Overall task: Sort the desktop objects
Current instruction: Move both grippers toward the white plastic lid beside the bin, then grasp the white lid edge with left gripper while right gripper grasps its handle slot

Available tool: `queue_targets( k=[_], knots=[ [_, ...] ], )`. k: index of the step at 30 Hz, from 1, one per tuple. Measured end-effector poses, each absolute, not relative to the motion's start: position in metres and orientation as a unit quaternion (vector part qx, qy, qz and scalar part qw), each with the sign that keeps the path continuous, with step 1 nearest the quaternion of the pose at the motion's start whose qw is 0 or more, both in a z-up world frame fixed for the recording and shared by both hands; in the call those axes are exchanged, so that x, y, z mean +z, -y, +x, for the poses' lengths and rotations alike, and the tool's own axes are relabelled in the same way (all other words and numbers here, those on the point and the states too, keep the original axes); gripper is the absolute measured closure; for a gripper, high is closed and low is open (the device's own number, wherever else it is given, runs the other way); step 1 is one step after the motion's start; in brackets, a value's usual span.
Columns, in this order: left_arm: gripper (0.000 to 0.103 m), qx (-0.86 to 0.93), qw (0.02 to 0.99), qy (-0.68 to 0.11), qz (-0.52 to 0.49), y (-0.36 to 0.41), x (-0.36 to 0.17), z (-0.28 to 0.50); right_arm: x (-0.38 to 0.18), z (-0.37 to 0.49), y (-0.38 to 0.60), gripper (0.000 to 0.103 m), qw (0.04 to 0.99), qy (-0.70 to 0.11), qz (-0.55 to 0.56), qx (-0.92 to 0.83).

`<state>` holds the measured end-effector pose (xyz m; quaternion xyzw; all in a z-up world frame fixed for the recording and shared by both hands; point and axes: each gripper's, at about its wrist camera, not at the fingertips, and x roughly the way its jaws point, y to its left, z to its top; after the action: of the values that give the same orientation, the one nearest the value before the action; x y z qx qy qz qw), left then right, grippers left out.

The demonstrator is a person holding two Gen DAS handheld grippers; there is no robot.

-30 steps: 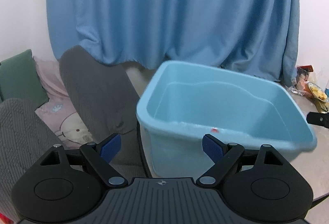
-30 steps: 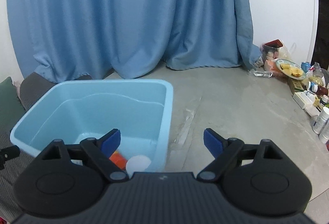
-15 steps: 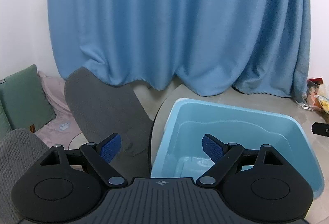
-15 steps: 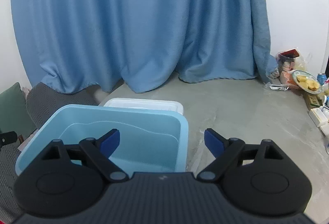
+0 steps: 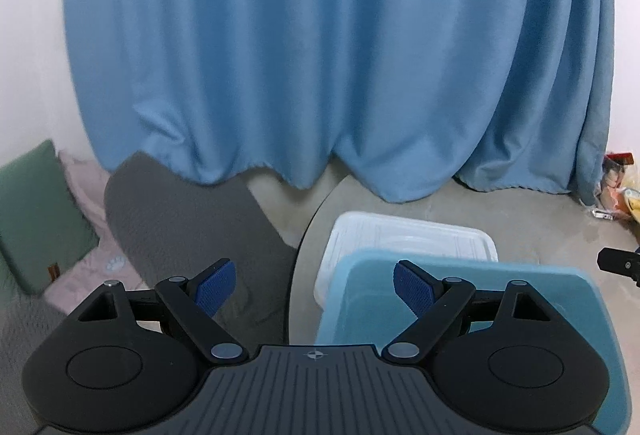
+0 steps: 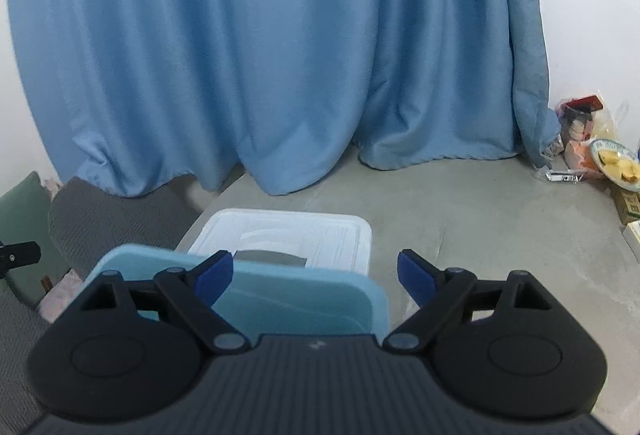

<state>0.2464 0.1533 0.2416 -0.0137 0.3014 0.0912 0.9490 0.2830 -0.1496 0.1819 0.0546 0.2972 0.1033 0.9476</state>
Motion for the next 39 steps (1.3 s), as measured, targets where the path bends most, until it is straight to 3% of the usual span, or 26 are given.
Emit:
queue_targets(
  k=[20,32,39],
  knots=[
    [0.015,-0.022,0.94,-0.339,-0.025,-0.222,0.249,0.405,0.2,0.378,0.093,0.013,0.938,-0.329,0.09,0.07],
    [0.015,-0.042,0.877,-0.476,-0.047,-0.221,0.136,0.53,0.11,0.516,0.087,0.014,0.845,-0.527,0.078,0.049],
    [0.015,-0.043,0.839,-0.537,-0.071,-0.222,0.079,0.572,0.07,0.561,0.095,0.014,0.797,-0.596,0.091,0.035]
  ],
)
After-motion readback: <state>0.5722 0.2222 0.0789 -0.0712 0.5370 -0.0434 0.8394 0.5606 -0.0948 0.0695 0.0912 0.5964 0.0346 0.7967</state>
